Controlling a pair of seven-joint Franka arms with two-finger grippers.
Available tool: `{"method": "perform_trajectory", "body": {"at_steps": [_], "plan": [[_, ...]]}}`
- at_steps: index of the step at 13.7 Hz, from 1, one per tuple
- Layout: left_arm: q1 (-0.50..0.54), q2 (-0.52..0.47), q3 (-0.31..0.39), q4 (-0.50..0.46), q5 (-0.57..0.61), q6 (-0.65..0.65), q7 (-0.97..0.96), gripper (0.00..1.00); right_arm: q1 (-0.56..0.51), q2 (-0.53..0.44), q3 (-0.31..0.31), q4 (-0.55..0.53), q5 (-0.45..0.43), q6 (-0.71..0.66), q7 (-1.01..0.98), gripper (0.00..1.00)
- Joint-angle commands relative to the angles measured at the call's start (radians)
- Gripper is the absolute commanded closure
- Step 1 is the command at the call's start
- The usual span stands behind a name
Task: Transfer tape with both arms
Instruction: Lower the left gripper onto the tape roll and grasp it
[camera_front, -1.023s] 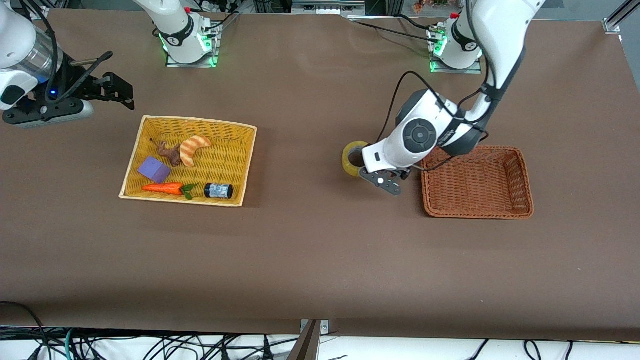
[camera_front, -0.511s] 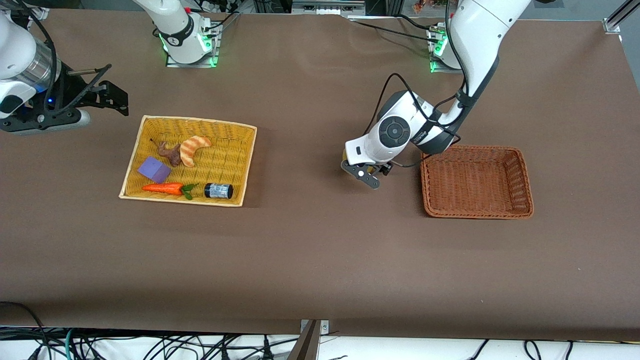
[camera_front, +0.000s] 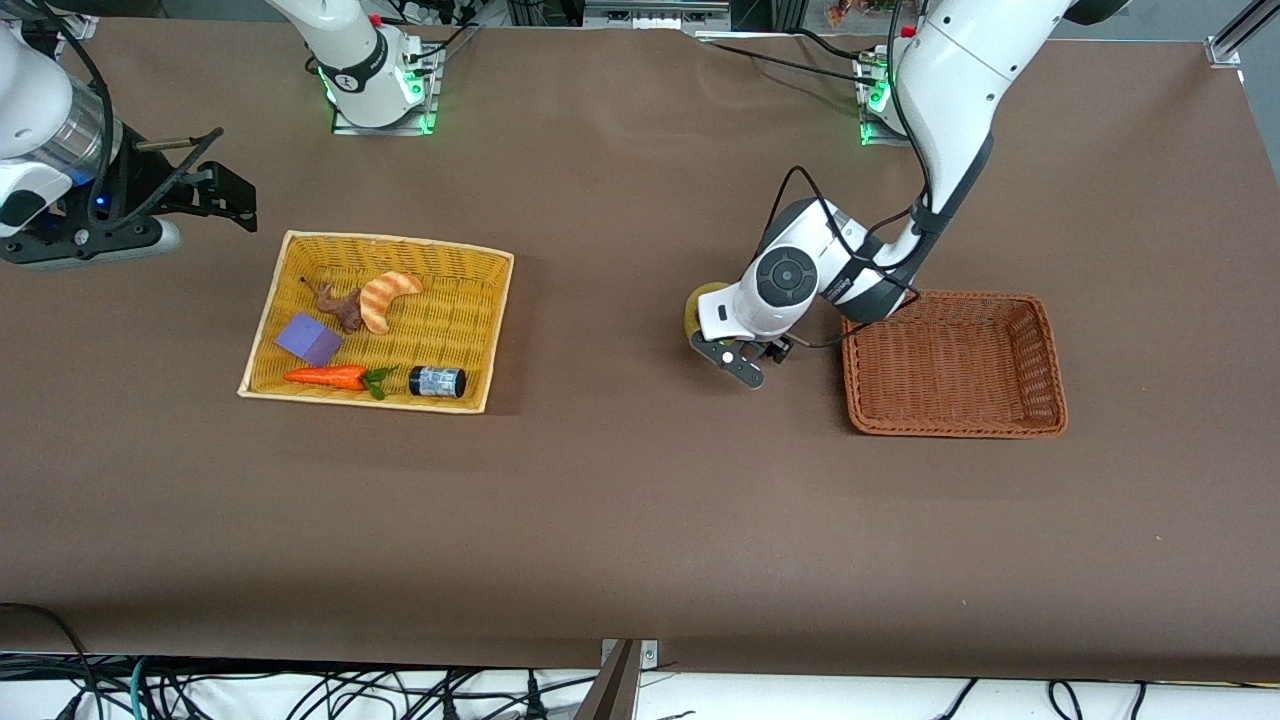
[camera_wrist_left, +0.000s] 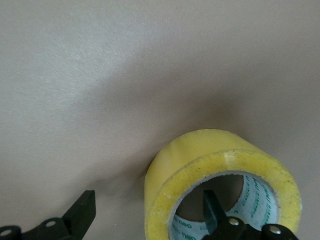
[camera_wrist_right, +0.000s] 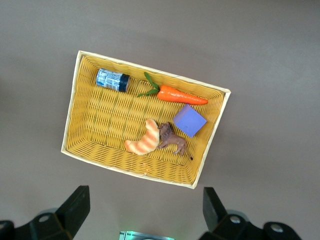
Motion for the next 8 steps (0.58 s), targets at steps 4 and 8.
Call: {"method": "perform_trajectory", "body": {"at_steps": [4,8], "plan": [[0.016,-0.009,-0.002,0.011,0.029,-0.011,-0.006,1.0,-0.011,-0.009,0.009,-0.007,-0.012,0.006,0.002,0.0],[0.016,-0.03,-0.003,0.023,0.029,-0.039,-0.014,1.0,-0.011,-0.002,0.009,-0.007,-0.01,0.006,-0.001,0.0]]}}
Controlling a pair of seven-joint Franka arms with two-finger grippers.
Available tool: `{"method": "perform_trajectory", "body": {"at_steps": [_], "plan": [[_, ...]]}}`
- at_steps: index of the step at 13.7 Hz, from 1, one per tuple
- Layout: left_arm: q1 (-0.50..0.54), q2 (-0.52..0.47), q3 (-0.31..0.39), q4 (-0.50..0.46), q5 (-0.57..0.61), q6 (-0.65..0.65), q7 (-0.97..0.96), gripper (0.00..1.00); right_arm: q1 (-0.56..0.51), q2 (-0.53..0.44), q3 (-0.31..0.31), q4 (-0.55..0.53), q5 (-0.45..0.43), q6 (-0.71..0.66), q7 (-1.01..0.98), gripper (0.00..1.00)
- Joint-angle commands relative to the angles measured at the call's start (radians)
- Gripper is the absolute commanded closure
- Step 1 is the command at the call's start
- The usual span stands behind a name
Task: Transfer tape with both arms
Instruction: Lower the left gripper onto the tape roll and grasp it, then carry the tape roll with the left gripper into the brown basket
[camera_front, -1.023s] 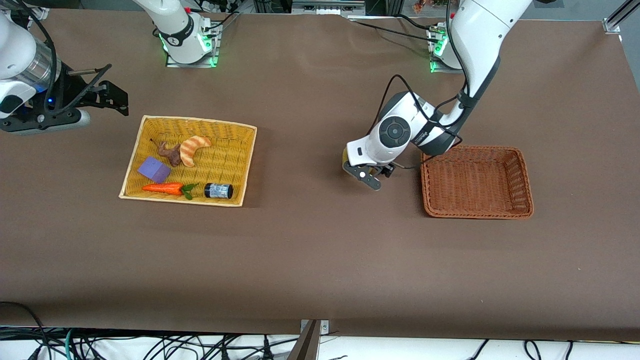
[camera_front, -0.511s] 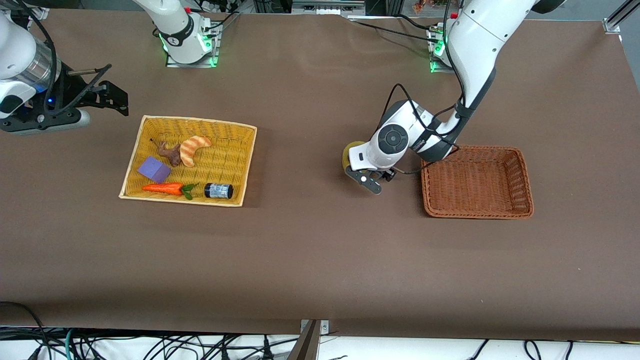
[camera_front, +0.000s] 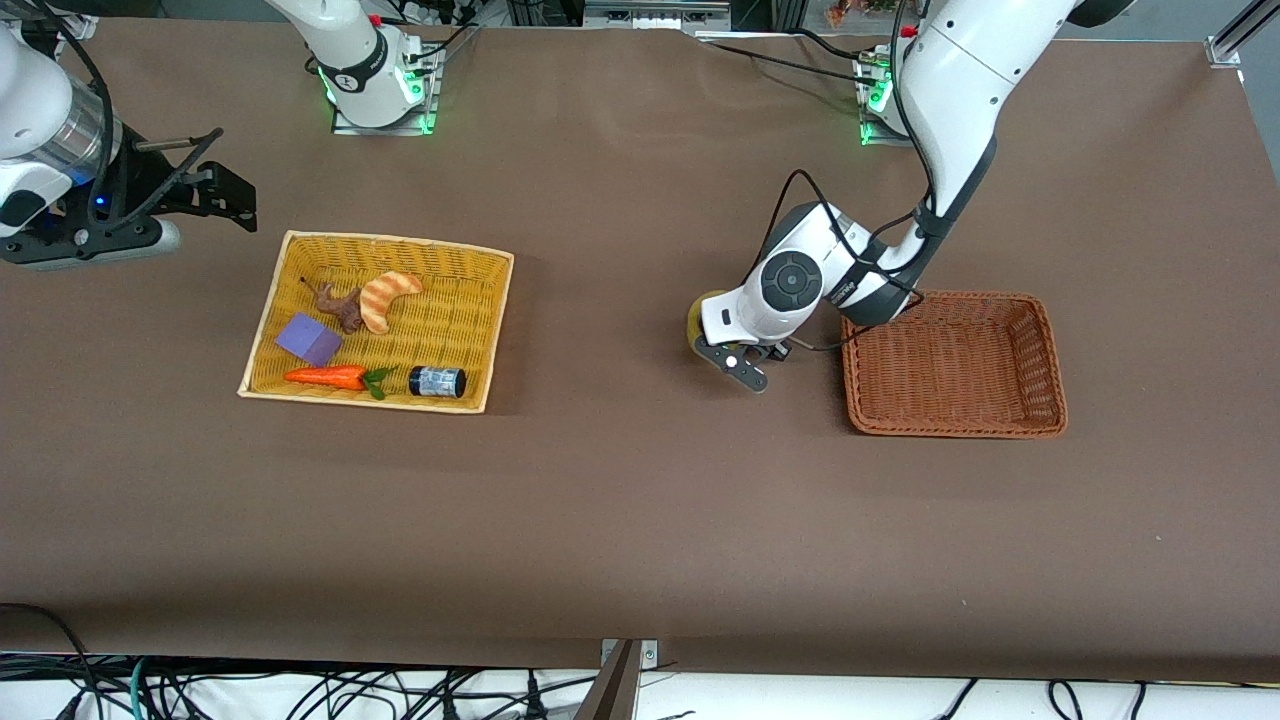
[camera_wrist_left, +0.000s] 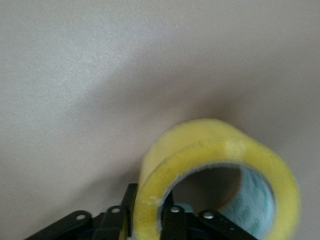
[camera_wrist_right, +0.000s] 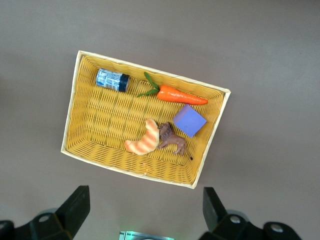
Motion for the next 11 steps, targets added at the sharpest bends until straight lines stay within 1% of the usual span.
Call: {"method": "perform_trajectory", "body": {"at_steps": [1,2,4,6,7,9,10,11], "plan": [[0.007,-0.04,-0.004,0.017,0.028,-0.054,-0.013,1.0,-0.011,-0.003,0.006,-0.006,-0.01,0.006,-0.003,0.0],[0.016,-0.062,-0.001,0.039,0.028,-0.106,-0.012,1.0,-0.011,-0.003,0.005,-0.007,-0.01,0.006,-0.003,0.0],[0.045,-0.088,0.0,0.112,0.028,-0.264,-0.015,1.0,-0.011,-0.003,0.003,-0.006,-0.01,0.006,-0.003,0.0],[0.1,-0.089,0.0,0.198,0.032,-0.422,0.004,1.0,-0.011,-0.003,0.003,-0.006,-0.011,0.006,0.002,0.0],[0.126,-0.088,0.002,0.227,0.032,-0.482,0.051,1.0,-0.011,-0.003,0.003,0.0,-0.013,0.006,0.007,0.0],[0.184,-0.088,0.005,0.245,0.047,-0.5,0.146,1.0,-0.01,-0.003,0.003,0.003,-0.011,0.004,0.011,0.0],[0.211,-0.088,0.003,0.245,0.073,-0.5,0.186,1.0,-0.01,-0.002,0.003,0.005,-0.01,0.004,0.007,0.0],[0.226,-0.083,0.005,0.238,0.129,-0.5,0.239,1.0,-0.01,-0.002,0.003,0.005,-0.013,0.004,0.002,0.0]]}}
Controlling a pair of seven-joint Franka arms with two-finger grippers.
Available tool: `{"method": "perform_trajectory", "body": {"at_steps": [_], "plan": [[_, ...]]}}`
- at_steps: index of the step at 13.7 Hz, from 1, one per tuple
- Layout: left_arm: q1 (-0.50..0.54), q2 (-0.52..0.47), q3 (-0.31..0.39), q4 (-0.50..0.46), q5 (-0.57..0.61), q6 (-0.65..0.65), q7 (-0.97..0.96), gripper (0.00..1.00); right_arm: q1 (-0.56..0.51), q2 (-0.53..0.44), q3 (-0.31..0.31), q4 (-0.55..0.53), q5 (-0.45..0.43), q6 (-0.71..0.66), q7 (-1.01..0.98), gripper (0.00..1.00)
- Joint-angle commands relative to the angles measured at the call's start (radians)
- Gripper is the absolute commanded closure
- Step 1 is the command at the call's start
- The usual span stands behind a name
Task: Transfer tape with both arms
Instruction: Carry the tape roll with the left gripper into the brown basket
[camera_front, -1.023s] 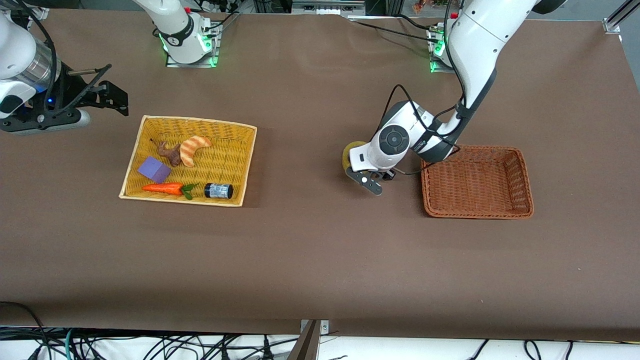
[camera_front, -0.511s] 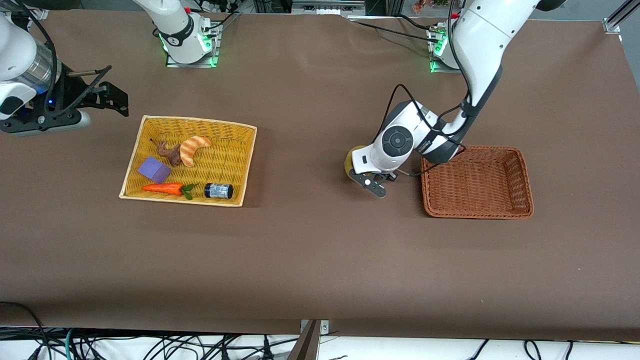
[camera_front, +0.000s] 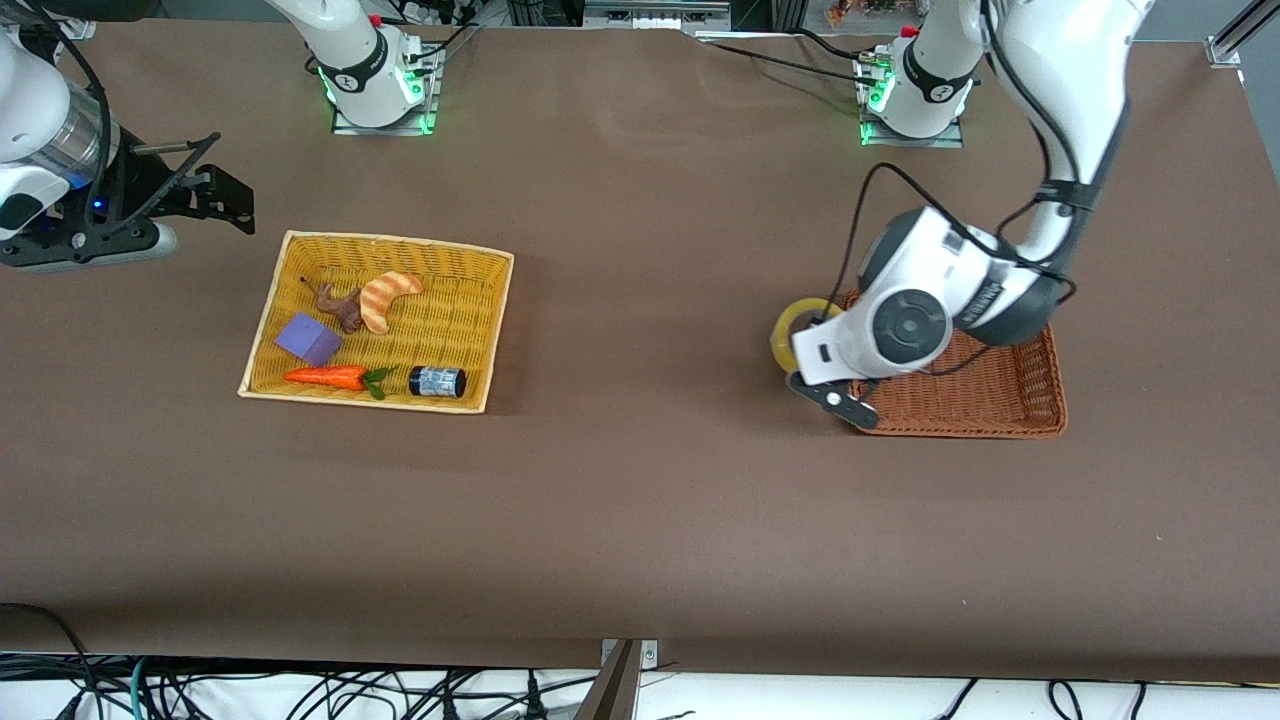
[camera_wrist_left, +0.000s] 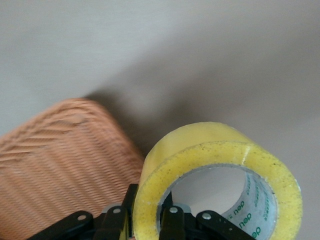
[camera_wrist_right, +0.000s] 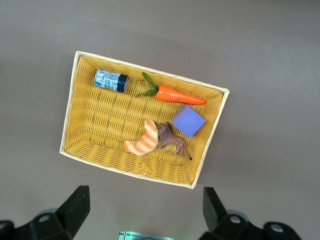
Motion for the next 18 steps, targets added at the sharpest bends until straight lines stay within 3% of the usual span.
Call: {"method": "perform_trajectory", "body": {"at_steps": [1,4,7,9,10,13,16,18], "plan": [[0.033,0.015,-0.007,0.008,0.158,-0.024,0.124,1.0,-0.01,-0.005,0.008,0.005,-0.012,0.002,-0.004,0.0],[0.078,0.064,-0.009,0.011,0.268,-0.01,0.175,1.0,-0.009,-0.005,0.008,0.005,-0.013,0.002,-0.009,0.0],[0.108,0.078,-0.009,0.001,0.272,0.002,0.254,0.89,-0.009,-0.005,0.008,0.018,-0.013,0.001,-0.007,0.0],[0.139,0.084,-0.01,-0.002,0.272,0.002,0.31,0.57,-0.009,-0.005,0.008,0.02,-0.013,0.002,-0.006,0.0],[0.139,0.084,-0.012,-0.002,0.26,0.002,0.314,0.01,-0.007,-0.005,0.008,0.02,-0.016,0.002,-0.004,0.0],[0.133,0.063,-0.03,0.011,0.239,-0.008,0.307,0.0,-0.001,-0.005,0.011,0.018,-0.039,-0.001,-0.001,0.0],[0.141,-0.052,-0.05,0.027,-0.003,-0.013,0.298,0.0,-0.001,-0.003,0.011,0.018,-0.033,0.001,-0.007,0.0],[0.139,-0.118,-0.049,0.076,-0.044,-0.033,0.298,0.0,-0.002,0.001,0.011,0.018,-0.032,0.004,-0.009,0.0]]}}
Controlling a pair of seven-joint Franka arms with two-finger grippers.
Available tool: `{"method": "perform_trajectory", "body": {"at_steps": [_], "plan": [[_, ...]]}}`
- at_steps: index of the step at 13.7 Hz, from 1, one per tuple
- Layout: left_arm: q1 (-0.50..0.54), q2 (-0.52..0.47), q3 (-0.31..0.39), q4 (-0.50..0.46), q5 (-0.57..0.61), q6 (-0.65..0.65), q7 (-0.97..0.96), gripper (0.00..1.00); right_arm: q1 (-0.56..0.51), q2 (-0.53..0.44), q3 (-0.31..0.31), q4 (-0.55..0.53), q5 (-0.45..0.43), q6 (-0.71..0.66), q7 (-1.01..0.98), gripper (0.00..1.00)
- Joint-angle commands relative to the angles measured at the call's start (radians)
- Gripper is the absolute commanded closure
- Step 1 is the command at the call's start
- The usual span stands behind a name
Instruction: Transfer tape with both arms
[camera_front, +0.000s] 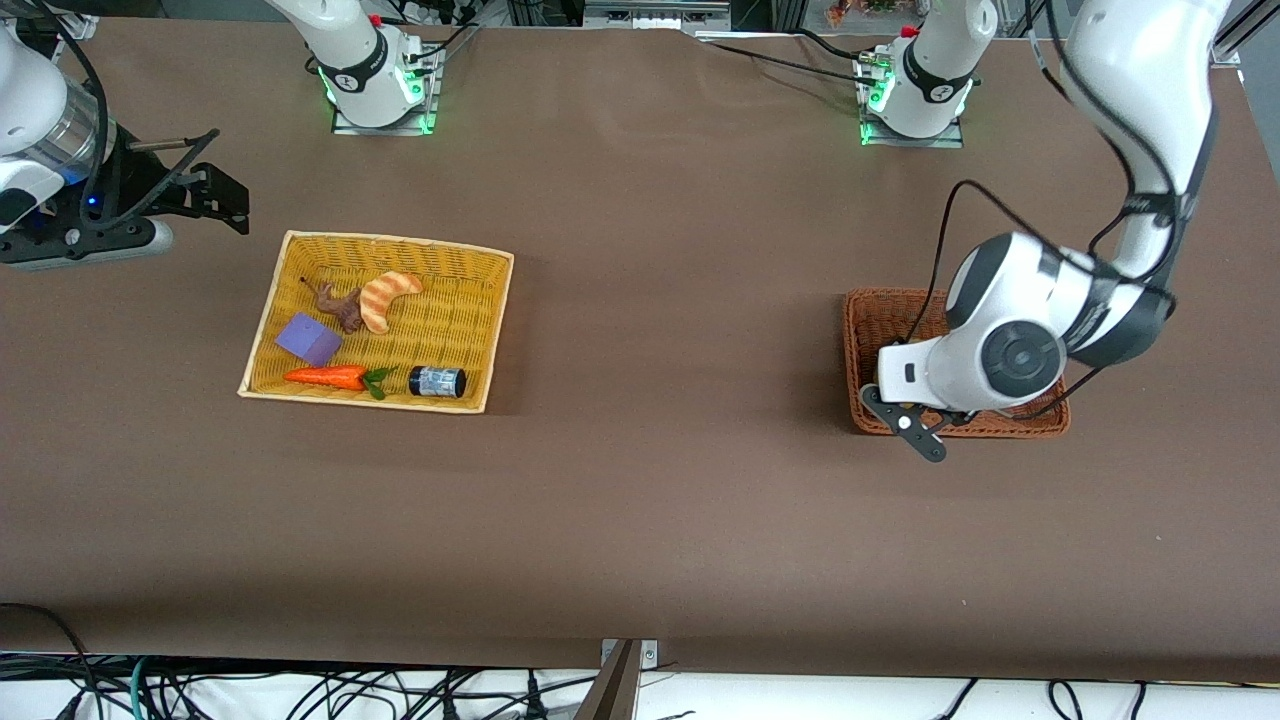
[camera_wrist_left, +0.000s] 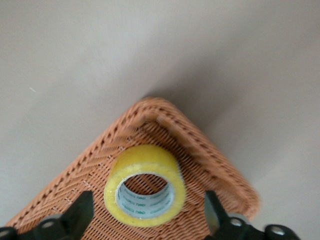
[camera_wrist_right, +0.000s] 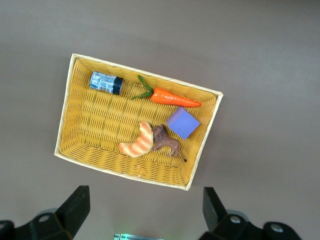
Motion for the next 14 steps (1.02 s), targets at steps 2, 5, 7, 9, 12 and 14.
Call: {"method": "perform_trajectory", "body": {"at_steps": [2,5,7,9,12,14], "plan": [[0.011,-0.142,0.0,0.096,-0.05,-0.107,0.008,0.0,-0.007,0.004,0.005,0.009,0.0,0.001,-0.009,0.0],[0.031,-0.214,0.011,0.183,-0.061,-0.202,-0.04,0.0,-0.004,0.004,0.007,0.009,0.003,0.003,-0.009,0.0],[-0.007,-0.318,0.127,0.119,-0.096,-0.194,-0.237,0.0,-0.003,0.009,0.007,0.009,0.01,0.001,-0.007,0.0],[-0.085,-0.404,0.213,-0.004,-0.099,-0.136,-0.381,0.0,-0.003,0.009,0.007,0.01,0.018,0.003,-0.003,0.0],[-0.155,-0.55,0.339,-0.223,-0.24,-0.047,-0.38,0.0,-0.004,0.016,0.007,0.029,0.026,0.001,-0.006,0.0],[-0.144,-0.551,0.328,-0.215,-0.236,-0.065,-0.382,0.0,-0.004,0.016,0.007,0.03,0.032,0.001,-0.007,0.0]]}}
